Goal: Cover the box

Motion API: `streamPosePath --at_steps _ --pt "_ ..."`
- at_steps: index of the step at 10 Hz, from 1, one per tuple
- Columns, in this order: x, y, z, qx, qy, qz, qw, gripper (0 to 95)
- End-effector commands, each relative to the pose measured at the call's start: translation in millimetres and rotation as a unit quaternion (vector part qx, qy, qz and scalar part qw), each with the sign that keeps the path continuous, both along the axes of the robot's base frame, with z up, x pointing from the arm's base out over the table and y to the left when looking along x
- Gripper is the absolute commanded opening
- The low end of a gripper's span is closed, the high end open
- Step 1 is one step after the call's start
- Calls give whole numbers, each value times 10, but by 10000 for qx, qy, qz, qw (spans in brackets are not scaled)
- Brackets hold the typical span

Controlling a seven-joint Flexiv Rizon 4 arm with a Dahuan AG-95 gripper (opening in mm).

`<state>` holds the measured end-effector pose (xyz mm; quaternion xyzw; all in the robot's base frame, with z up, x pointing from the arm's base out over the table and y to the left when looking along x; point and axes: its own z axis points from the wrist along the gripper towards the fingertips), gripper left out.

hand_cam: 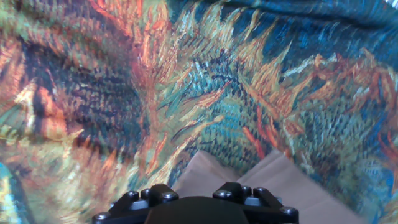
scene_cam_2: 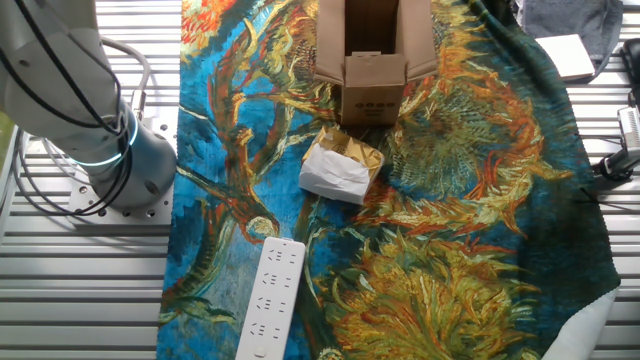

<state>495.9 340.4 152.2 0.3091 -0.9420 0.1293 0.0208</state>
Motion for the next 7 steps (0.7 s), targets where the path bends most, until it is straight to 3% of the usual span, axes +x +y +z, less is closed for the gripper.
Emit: streamPosePath --at_steps 1,5,6,7 --pt "138 -67 114 85 73 122 9999 380" --pt "261 -107 195 292 141 603 9977 380" --pt "263 -108 195 278 158 708 9970 570" --pt "263 -108 195 254 175 781 9965 570"
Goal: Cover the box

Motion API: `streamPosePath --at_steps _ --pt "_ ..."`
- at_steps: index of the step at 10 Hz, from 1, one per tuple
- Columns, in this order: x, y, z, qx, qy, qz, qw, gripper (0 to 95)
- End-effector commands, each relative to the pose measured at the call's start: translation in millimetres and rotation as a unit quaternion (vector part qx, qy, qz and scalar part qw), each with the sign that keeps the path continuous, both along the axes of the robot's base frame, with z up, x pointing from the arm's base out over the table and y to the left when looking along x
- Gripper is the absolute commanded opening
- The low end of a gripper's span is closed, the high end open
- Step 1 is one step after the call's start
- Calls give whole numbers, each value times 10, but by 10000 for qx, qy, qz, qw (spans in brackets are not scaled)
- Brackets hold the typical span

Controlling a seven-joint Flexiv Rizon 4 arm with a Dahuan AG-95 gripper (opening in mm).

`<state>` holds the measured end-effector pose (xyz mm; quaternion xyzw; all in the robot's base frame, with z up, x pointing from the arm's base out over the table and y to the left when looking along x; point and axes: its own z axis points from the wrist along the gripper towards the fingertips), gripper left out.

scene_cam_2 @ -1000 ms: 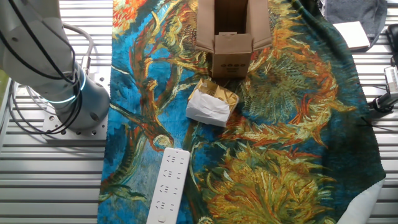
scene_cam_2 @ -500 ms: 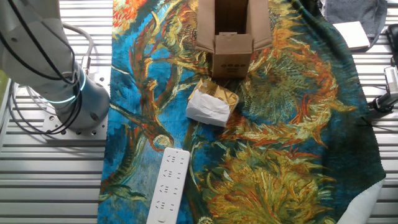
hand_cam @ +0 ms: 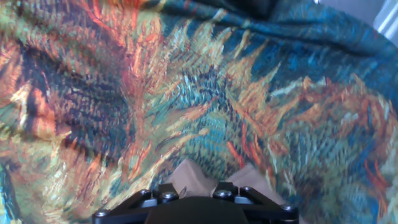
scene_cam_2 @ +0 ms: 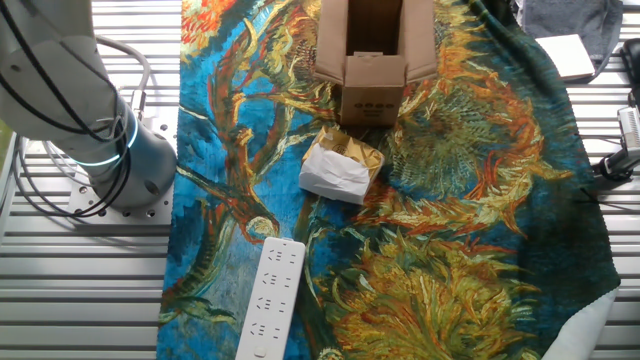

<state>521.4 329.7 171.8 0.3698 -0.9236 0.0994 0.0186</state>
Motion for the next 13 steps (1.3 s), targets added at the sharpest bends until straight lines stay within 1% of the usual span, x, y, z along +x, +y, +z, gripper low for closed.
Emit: streamPosePath --at_steps 1,2,4,6,7,8,10,11,13 --pt "7 -1 2 -32 25 158 9999 570" --pt "0 2 11 -27 25 153 9999 570" --pt "-10 8 36 -35 50 289 9996 570" --pt "-16 12 53 -10 38 244 9997 570" --pt "-35 27 118 104 5 22 9999 570" --pt "-48 43 169 235 -5 -92 9997 570" --pt "-61 87 254 405 -43 -415 9983 570" --pt "-57 101 265 424 -51 -464 9980 570" --pt "-4 215 296 592 -80 -811 9949 570"
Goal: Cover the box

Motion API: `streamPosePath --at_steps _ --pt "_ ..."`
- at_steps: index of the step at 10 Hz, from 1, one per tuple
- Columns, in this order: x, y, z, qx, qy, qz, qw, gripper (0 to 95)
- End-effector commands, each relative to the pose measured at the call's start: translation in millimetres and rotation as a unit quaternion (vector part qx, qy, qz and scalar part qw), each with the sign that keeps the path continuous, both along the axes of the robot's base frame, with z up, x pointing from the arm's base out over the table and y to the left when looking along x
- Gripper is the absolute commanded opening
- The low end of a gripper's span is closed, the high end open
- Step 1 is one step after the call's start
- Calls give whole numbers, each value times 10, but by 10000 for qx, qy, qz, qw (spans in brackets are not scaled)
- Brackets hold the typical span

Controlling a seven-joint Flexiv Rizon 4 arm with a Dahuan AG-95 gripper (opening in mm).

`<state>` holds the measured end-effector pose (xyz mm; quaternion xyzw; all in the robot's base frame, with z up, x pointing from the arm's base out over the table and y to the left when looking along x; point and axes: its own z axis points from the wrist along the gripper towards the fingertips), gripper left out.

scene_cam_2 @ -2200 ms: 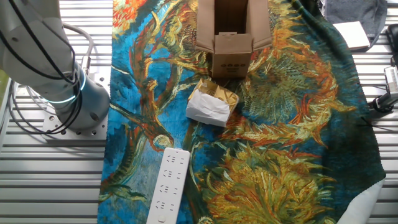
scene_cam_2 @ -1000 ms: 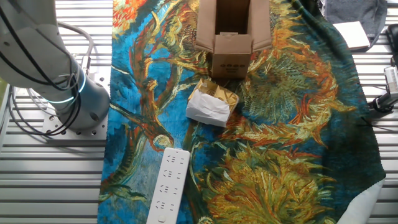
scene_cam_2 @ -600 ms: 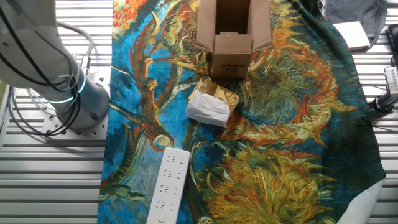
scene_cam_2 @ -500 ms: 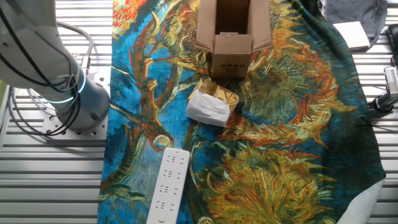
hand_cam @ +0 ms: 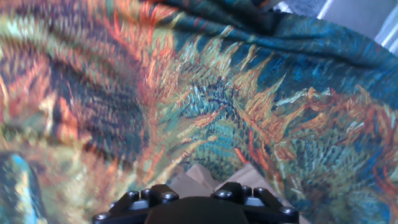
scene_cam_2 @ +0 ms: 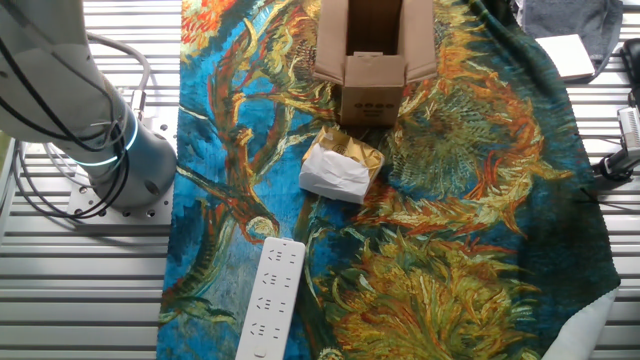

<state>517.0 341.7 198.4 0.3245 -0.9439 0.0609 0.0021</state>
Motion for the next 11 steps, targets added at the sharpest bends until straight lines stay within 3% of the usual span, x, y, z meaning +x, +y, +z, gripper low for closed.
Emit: streamPosePath --at_steps 1,3,6,11 --pt "43 156 25 225 -36 -485 9986 380" --pt "33 298 -32 415 -85 -890 9951 380" --pt "13 403 -116 605 -85 -1080 9923 380" --pt "-77 495 -209 635 -92 -1158 9912 380"
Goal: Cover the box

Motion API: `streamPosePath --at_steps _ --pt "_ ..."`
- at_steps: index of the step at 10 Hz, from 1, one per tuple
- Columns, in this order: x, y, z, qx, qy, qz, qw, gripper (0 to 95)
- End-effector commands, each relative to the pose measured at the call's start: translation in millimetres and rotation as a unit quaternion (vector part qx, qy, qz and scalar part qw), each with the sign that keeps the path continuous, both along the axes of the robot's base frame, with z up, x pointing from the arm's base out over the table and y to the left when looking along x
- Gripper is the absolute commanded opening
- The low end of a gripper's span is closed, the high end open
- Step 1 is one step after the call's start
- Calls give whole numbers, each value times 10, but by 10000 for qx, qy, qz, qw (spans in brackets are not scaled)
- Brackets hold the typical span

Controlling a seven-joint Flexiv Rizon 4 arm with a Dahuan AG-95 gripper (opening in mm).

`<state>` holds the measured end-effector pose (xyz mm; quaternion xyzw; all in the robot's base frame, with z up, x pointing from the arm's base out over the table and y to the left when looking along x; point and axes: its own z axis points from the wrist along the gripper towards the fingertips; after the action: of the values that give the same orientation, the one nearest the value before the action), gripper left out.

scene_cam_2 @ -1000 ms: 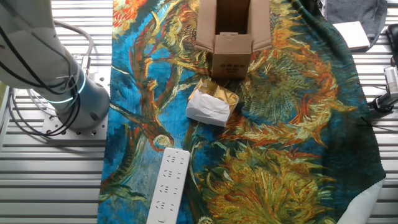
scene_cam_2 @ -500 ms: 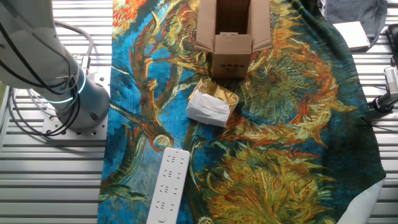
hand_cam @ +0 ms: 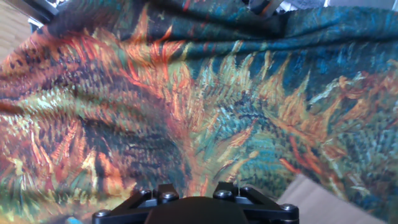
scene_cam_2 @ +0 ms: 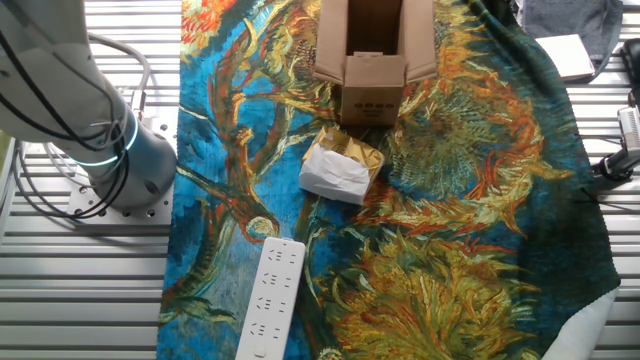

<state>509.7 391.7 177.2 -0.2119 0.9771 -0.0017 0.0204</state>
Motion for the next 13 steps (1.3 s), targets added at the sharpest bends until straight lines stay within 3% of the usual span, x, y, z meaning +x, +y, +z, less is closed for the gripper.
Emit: streamPosePath --at_steps 1,6,8,12,13 --pt "-24 1 -20 -18 8 -4 10000 380" --pt "-75 -30 -147 -141 49 89 9998 380" --pt "-100 -56 -147 -422 75 290 9987 380" --pt "-141 -92 -106 -1162 88 615 9913 380" --pt "-139 -104 -96 -1353 78 700 9883 190"
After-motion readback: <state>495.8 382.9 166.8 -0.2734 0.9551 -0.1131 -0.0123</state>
